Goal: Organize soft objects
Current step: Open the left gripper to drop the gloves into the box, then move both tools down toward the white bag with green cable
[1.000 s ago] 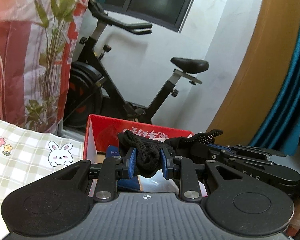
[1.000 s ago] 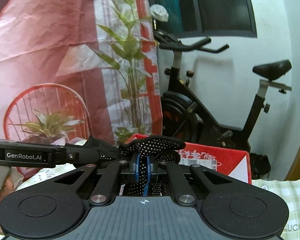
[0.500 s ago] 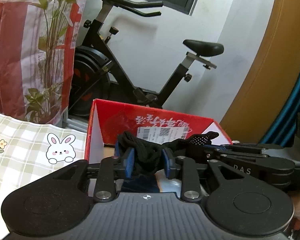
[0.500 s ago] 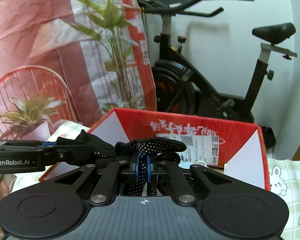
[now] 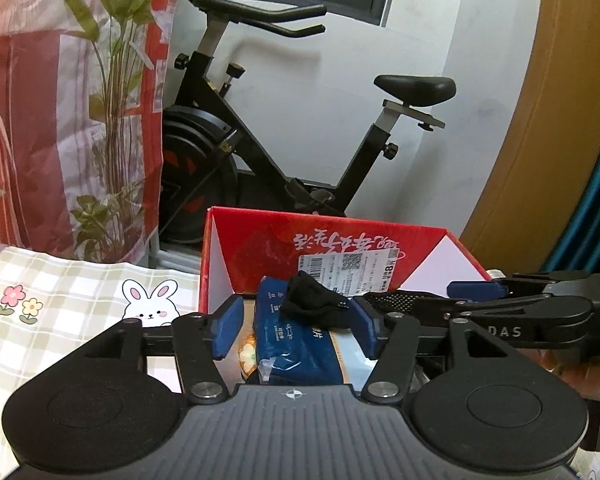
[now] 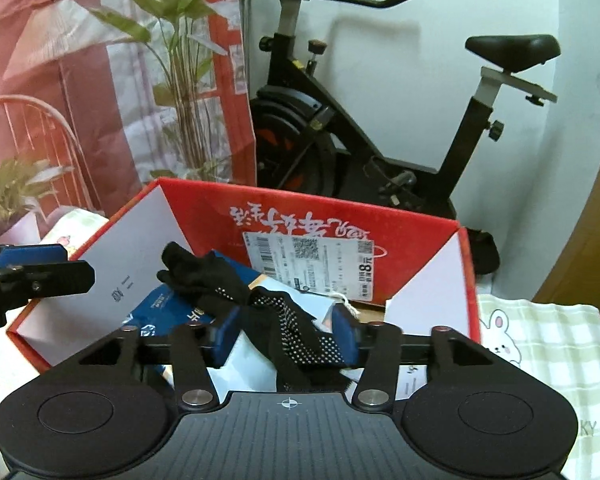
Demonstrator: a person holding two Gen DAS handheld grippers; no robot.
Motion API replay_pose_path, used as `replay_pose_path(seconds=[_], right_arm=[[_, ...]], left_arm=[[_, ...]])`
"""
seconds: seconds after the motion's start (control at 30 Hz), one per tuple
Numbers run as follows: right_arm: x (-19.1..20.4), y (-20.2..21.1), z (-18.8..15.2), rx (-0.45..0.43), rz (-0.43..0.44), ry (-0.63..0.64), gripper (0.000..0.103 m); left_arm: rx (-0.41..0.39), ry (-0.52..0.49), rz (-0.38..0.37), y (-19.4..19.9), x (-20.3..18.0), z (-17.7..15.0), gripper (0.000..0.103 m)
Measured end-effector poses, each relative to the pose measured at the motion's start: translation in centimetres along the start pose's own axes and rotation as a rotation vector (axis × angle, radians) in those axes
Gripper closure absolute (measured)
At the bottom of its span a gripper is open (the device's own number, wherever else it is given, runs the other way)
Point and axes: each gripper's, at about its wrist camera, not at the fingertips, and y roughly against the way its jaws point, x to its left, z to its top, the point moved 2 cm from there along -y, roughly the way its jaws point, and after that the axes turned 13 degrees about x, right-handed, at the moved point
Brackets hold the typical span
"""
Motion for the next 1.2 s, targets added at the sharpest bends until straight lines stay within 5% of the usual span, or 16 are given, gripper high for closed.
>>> replay_pose_path(seconds=[0.2,0.63,1.2], right_arm=[[-0.2,3.8,-1.2,-0.046,-0.004,0.008,0.036],[1.4,9.9,-6.9,-0.09,0.046,0.04,0.035],[3.6,6.6,-14.3,0.033,0.081,0.031,0.036]], left_arm=[[-0.011,-0.026,0.021,2.9,-0.8,-1.3,0.032],[0.032,-0.012,0.011,7.2,-0.8,-6.4,0.031],[0.184,0.023,-0.098,3.3,-2.4,-12.6,0.034]])
